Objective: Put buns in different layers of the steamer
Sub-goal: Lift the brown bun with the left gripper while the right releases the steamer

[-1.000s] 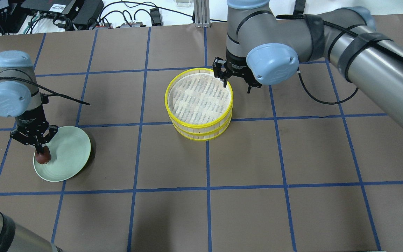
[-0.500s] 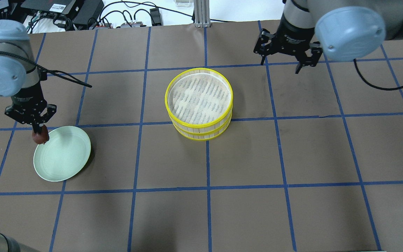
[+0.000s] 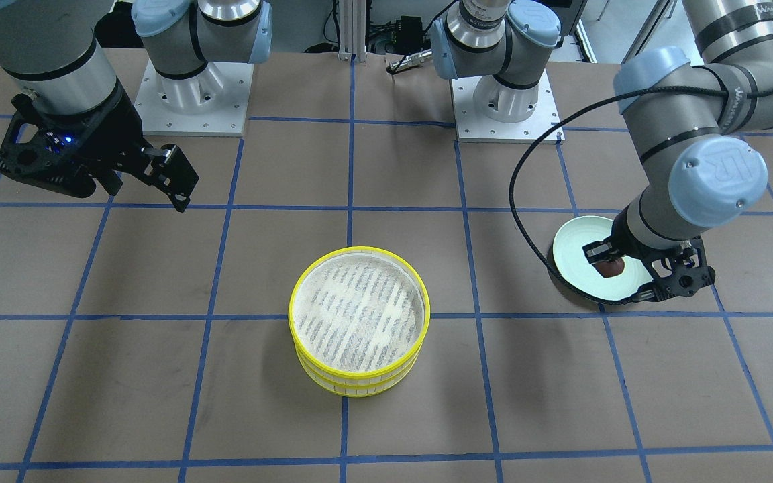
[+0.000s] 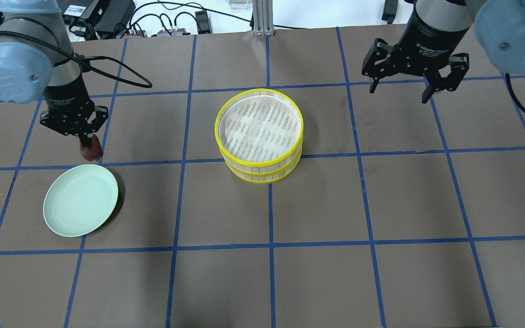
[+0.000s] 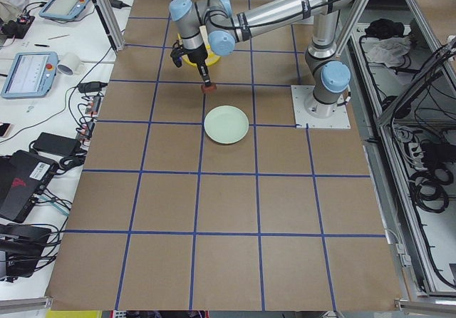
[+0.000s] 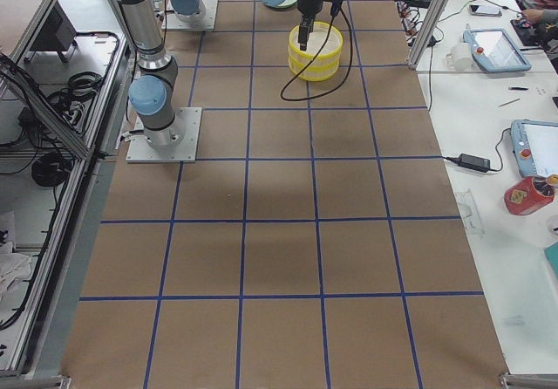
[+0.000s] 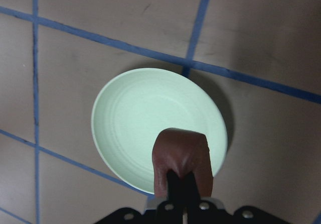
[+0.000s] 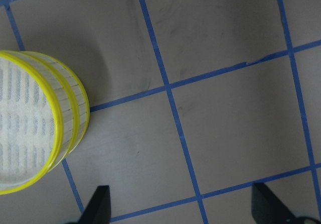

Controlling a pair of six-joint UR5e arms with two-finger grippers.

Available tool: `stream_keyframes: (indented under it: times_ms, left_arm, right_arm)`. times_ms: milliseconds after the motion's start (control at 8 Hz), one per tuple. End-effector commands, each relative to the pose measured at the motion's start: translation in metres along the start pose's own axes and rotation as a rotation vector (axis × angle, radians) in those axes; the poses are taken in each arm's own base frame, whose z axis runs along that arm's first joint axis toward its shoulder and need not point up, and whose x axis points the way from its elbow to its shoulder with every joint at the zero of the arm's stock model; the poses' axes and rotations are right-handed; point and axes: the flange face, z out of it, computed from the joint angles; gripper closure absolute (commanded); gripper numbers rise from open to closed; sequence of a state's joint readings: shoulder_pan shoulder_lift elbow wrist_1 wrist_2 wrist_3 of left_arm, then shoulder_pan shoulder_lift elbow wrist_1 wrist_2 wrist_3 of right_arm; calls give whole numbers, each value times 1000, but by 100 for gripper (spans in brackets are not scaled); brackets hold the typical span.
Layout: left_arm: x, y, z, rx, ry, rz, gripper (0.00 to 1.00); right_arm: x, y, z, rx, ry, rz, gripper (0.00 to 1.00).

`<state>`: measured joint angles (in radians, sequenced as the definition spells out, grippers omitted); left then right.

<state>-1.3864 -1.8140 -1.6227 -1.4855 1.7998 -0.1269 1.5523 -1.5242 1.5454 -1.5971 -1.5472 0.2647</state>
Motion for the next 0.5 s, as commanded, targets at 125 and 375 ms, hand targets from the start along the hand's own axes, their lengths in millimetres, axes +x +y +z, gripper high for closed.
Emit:
stream_keyframes:
  times_ms: [125, 375]
  left_arm:
    - [99, 37, -64, 43, 268, -111, 100]
    - [139, 55, -86, 43, 388, -135, 100]
  right_arm:
    - [4, 7, -2, -28, 18, -69, 0]
    - [5, 10, -7, -21, 20, -70, 0]
